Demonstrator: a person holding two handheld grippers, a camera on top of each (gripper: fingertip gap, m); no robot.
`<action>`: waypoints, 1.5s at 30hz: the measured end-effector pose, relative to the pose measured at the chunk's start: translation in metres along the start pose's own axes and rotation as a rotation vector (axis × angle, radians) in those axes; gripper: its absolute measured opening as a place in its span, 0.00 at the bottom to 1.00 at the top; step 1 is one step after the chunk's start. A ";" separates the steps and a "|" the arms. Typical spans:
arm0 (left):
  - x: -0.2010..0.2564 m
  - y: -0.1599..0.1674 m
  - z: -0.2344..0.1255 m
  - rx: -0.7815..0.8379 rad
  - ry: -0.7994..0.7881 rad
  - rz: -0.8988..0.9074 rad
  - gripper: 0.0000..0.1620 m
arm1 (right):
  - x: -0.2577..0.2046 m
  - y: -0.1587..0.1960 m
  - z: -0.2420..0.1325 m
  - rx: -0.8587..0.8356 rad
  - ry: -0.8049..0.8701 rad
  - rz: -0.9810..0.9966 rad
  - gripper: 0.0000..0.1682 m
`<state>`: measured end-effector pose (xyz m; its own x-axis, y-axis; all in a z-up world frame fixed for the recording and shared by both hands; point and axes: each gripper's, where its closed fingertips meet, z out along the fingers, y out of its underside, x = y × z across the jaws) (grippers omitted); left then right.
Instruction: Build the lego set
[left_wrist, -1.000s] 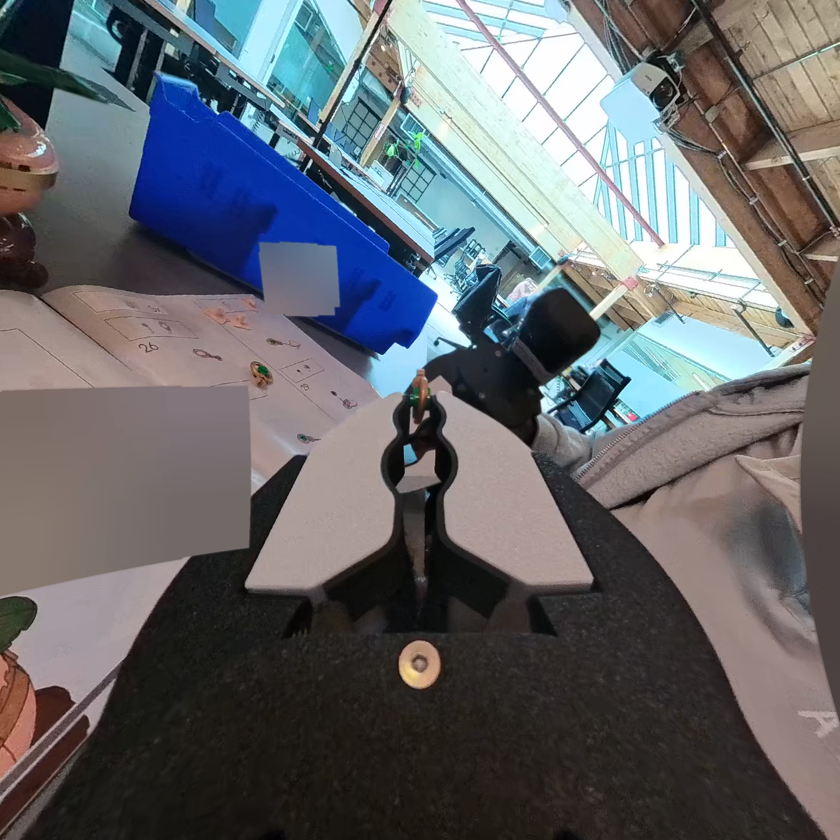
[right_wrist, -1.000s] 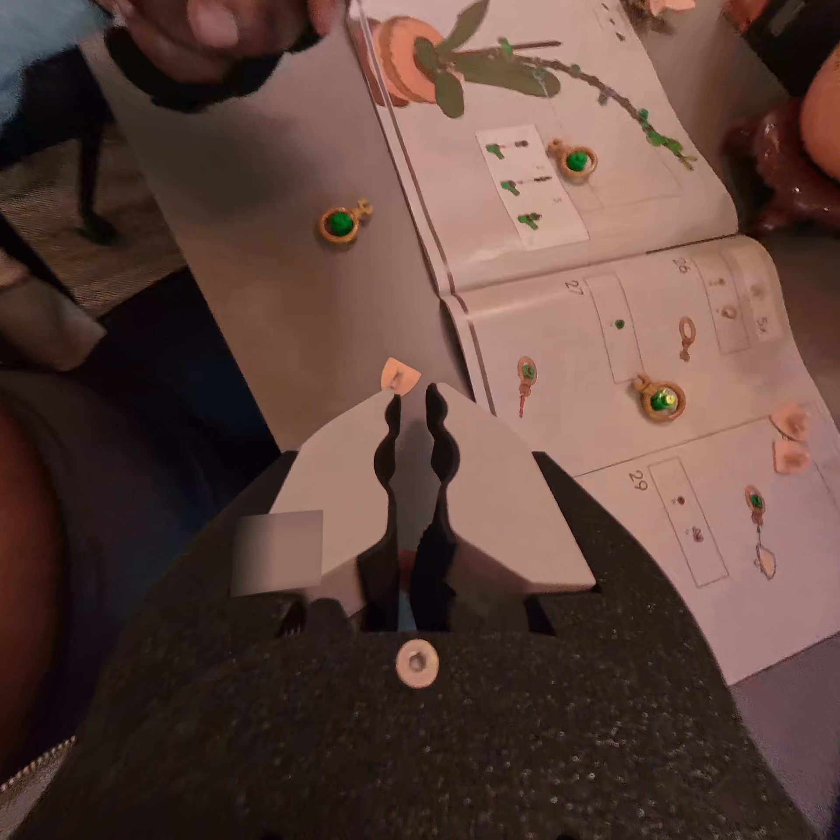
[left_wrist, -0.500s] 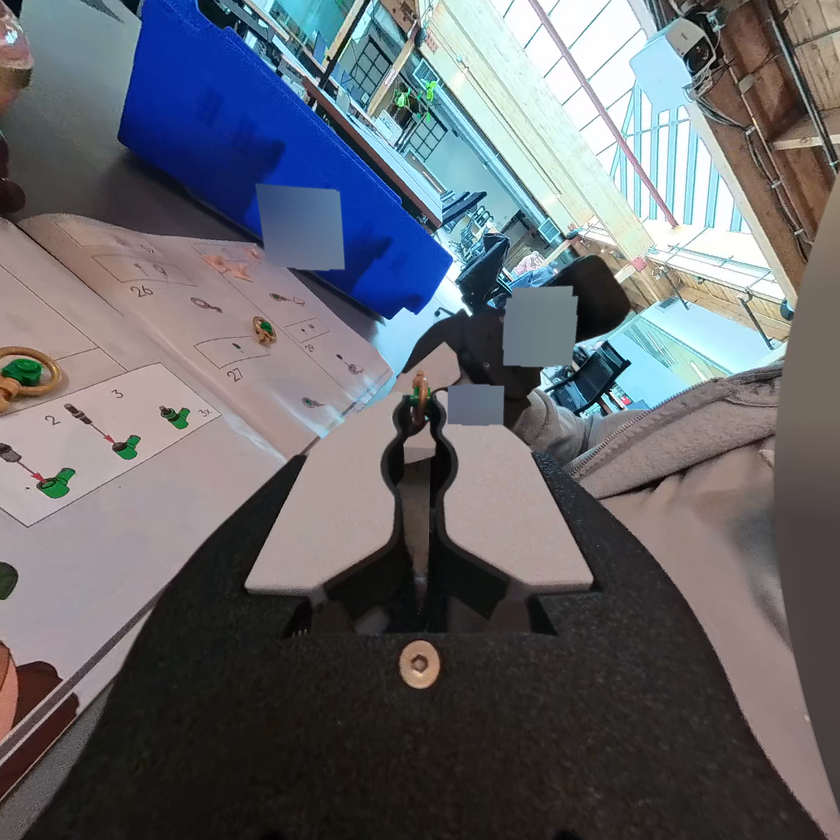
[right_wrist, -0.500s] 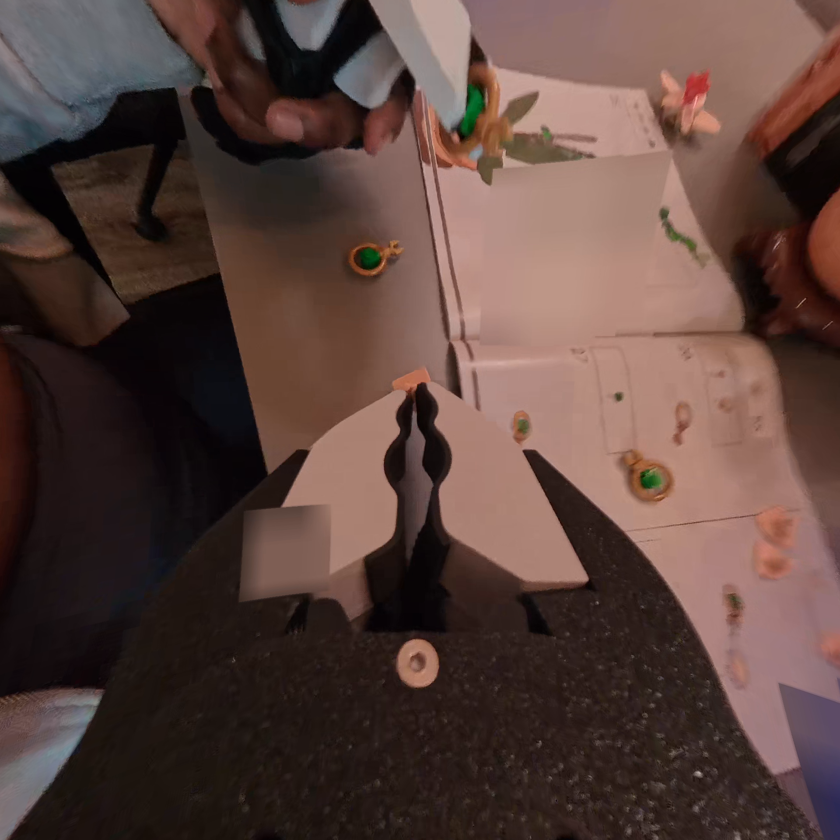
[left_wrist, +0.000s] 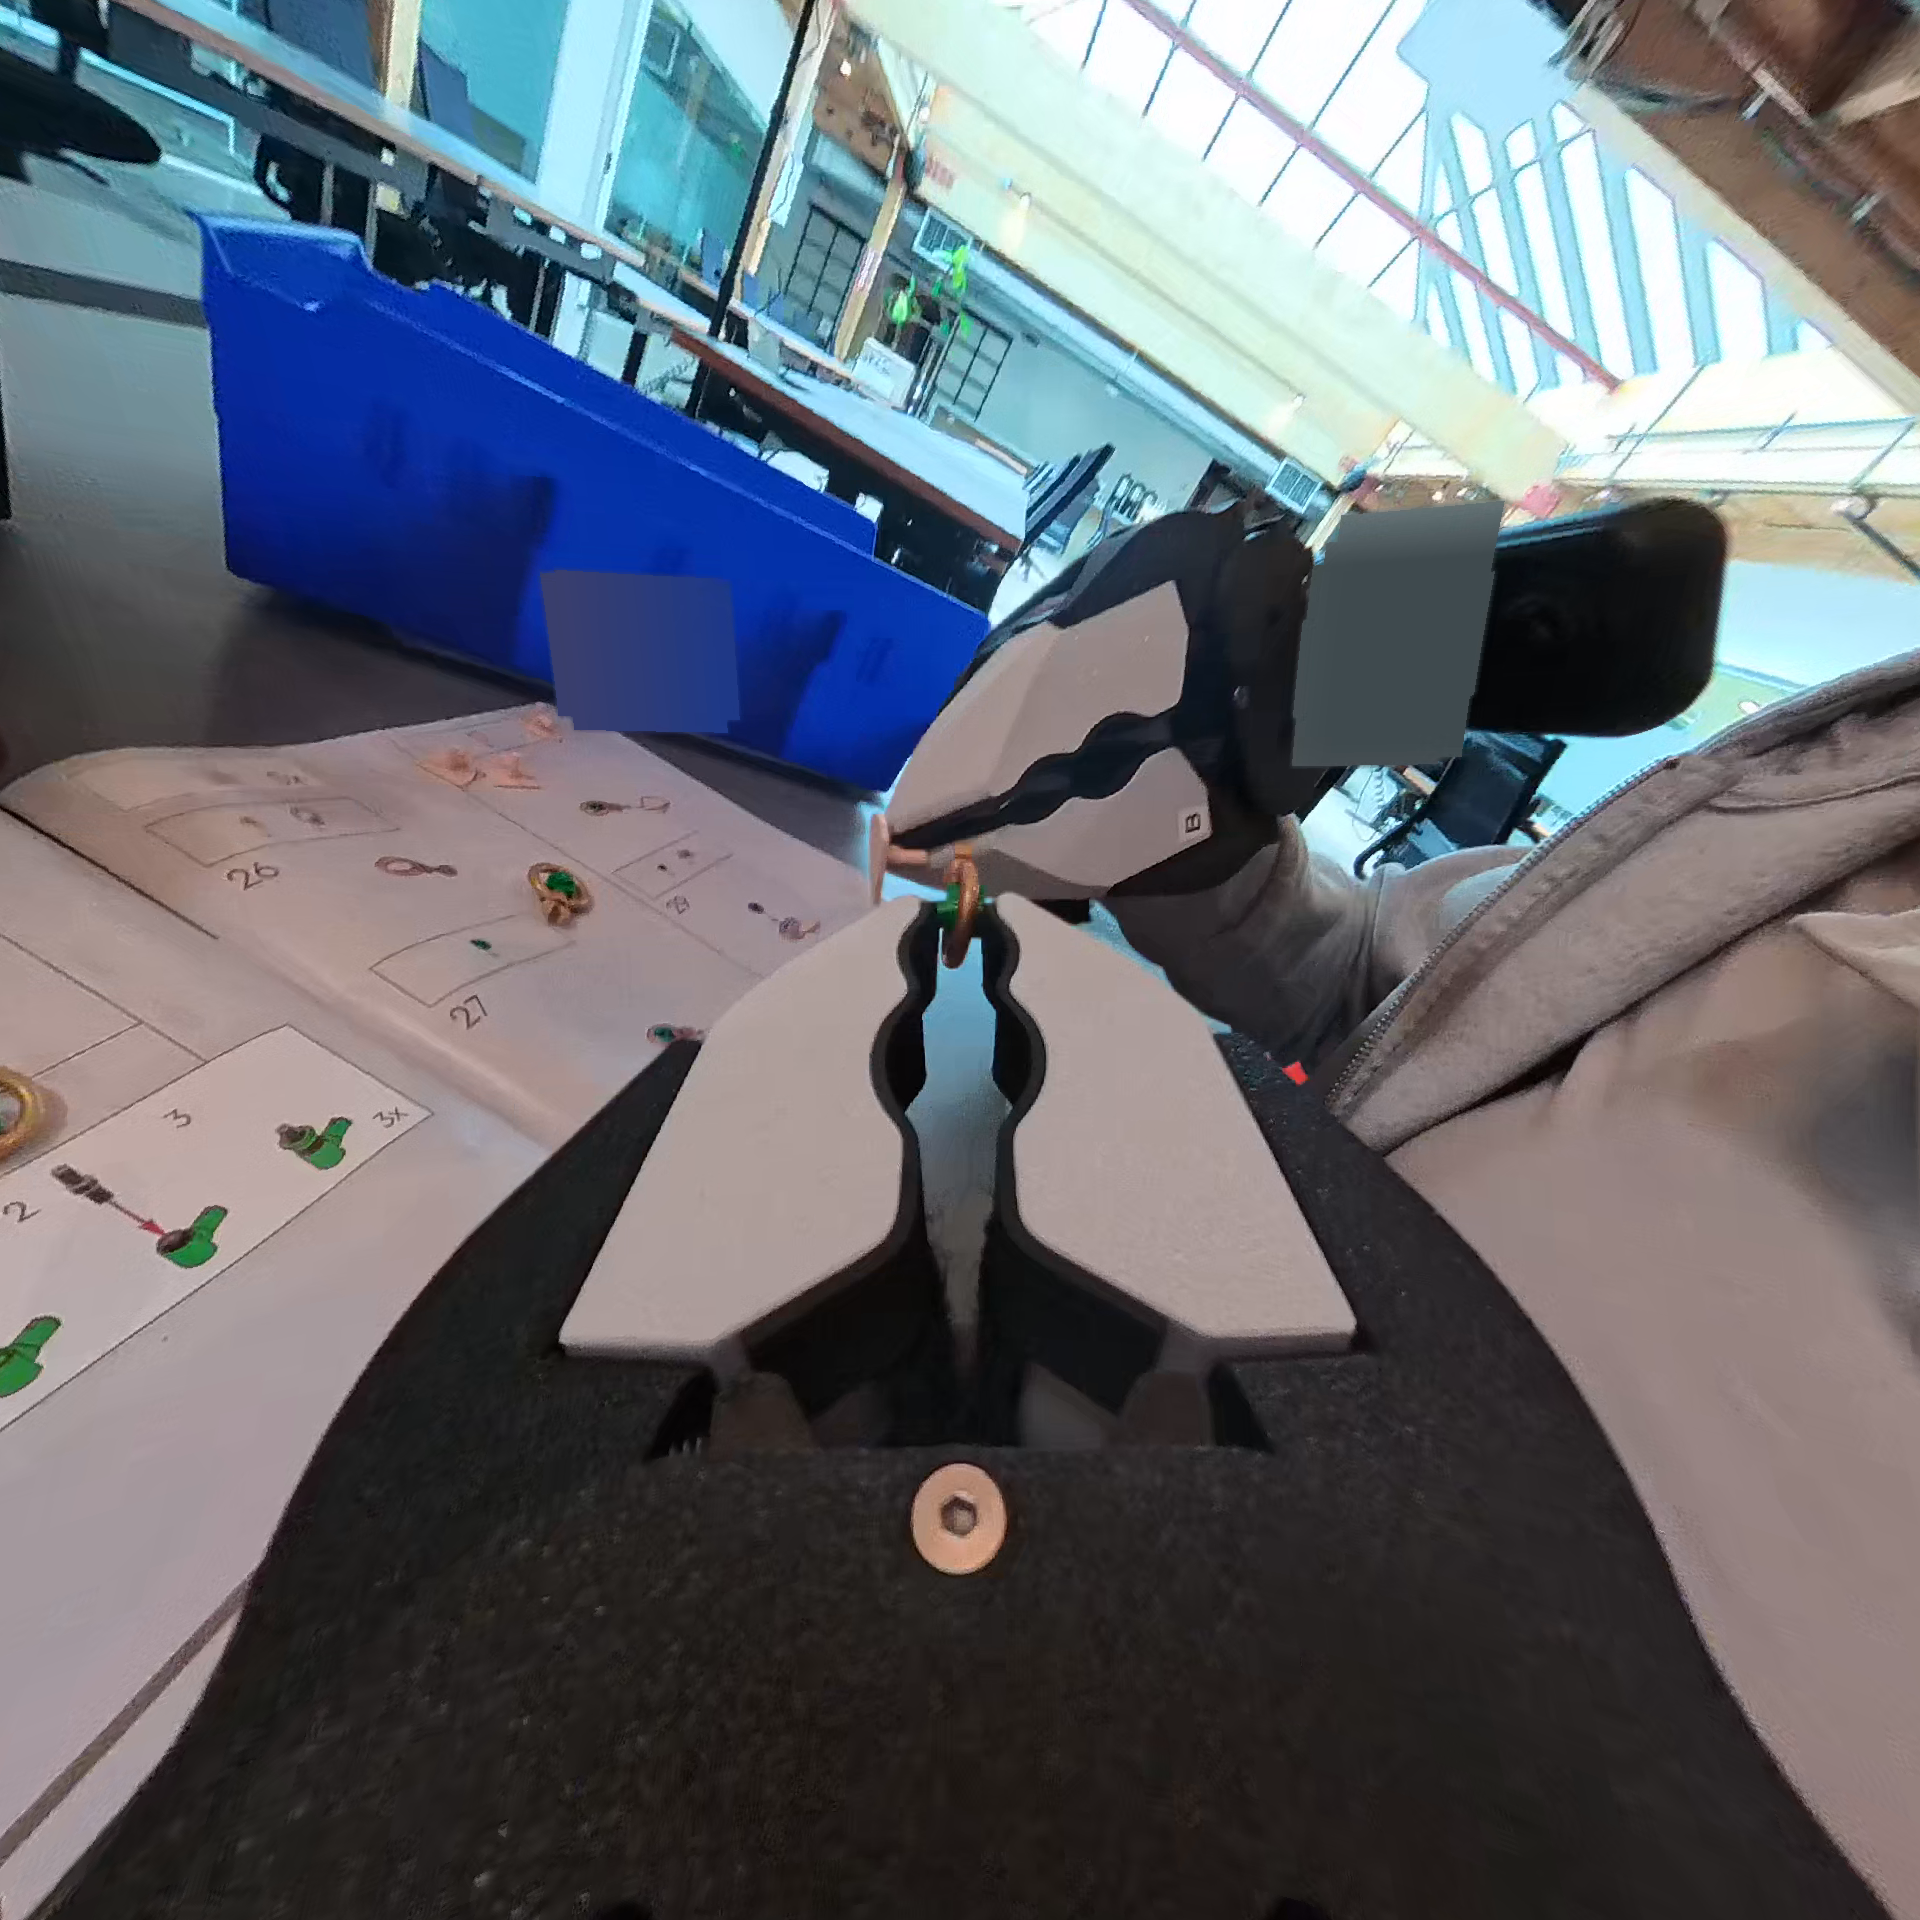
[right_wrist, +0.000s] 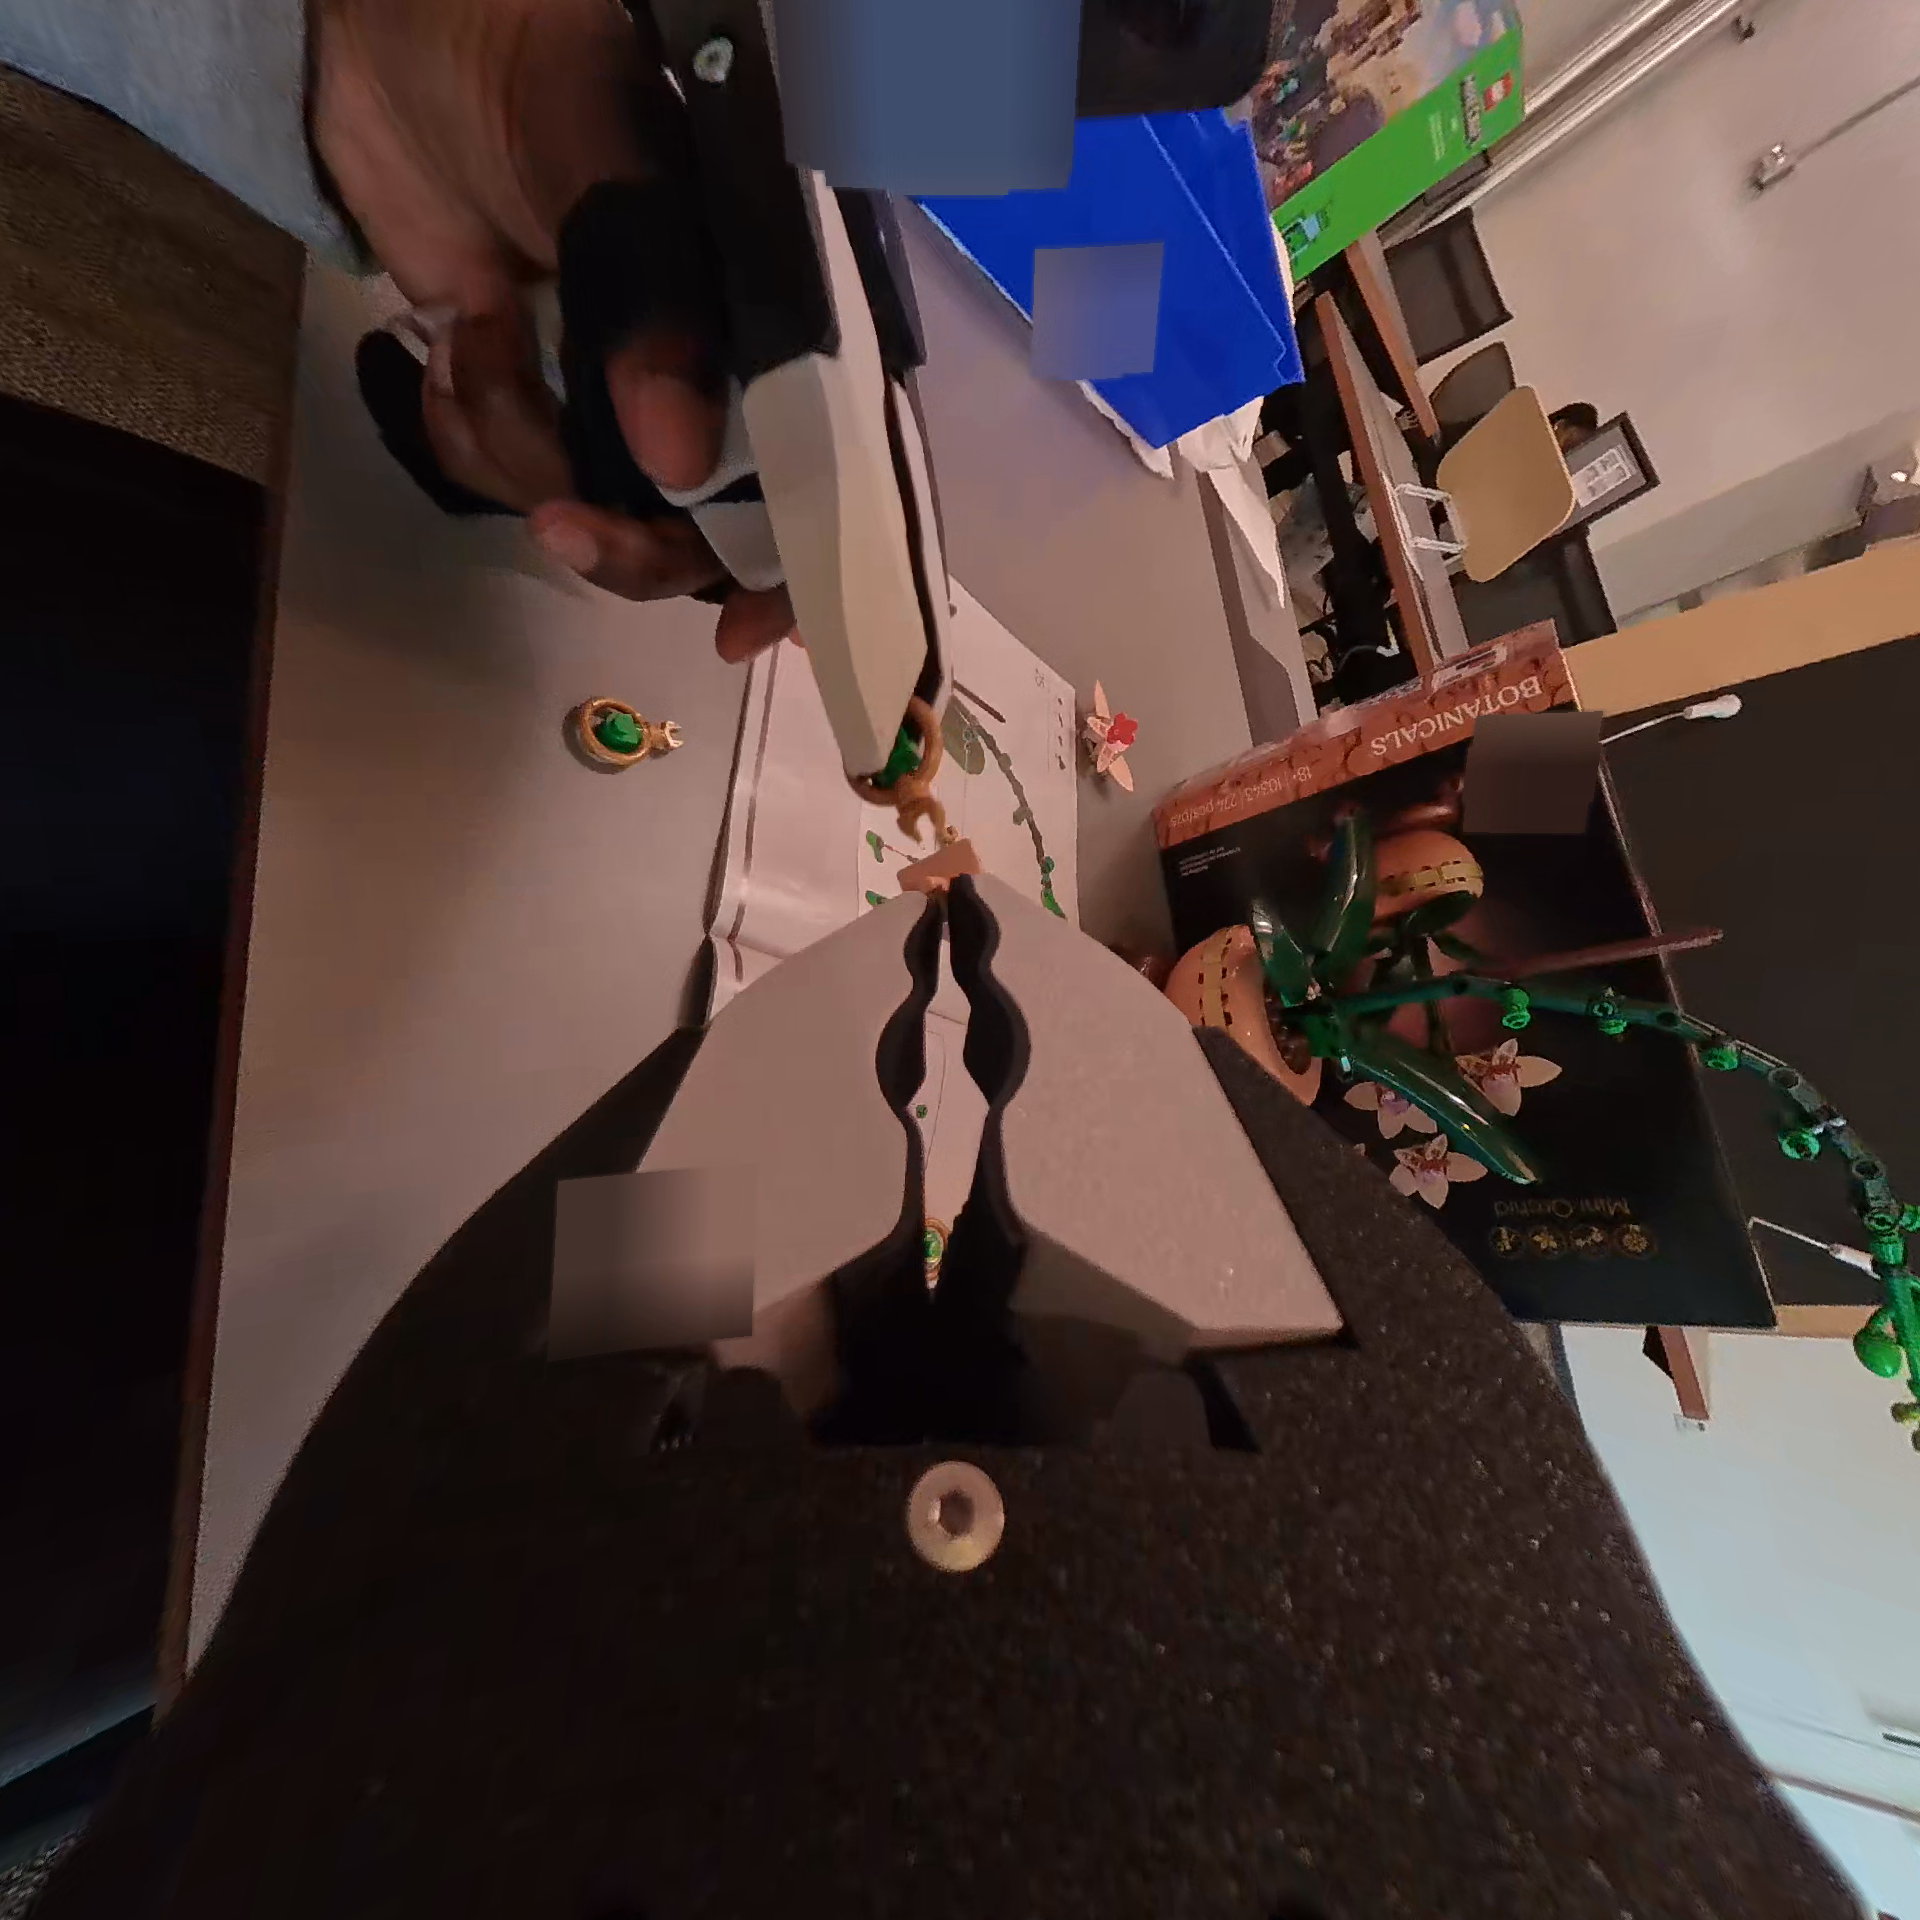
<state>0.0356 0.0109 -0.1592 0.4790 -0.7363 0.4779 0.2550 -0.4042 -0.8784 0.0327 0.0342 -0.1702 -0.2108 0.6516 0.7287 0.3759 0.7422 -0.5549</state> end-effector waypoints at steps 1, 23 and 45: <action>-0.002 0.001 0.000 -0.007 -0.012 -0.014 0.05 | -0.001 -0.001 0.000 0.003 -0.009 -0.002 0.01; -0.015 0.012 0.005 -0.057 -0.124 0.046 0.04 | -0.008 0.004 0.007 -0.082 -0.052 -0.004 0.01; -0.011 0.026 0.007 -0.147 -0.098 0.077 0.04 | -0.023 0.007 0.006 -0.035 -0.139 0.011 0.01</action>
<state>0.0432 0.0123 -0.1873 0.5739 -0.7148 0.3997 0.0918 -0.4288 -0.8987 0.0351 0.0250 -0.1935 -0.3280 0.6772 0.6586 0.4098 0.7302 -0.5467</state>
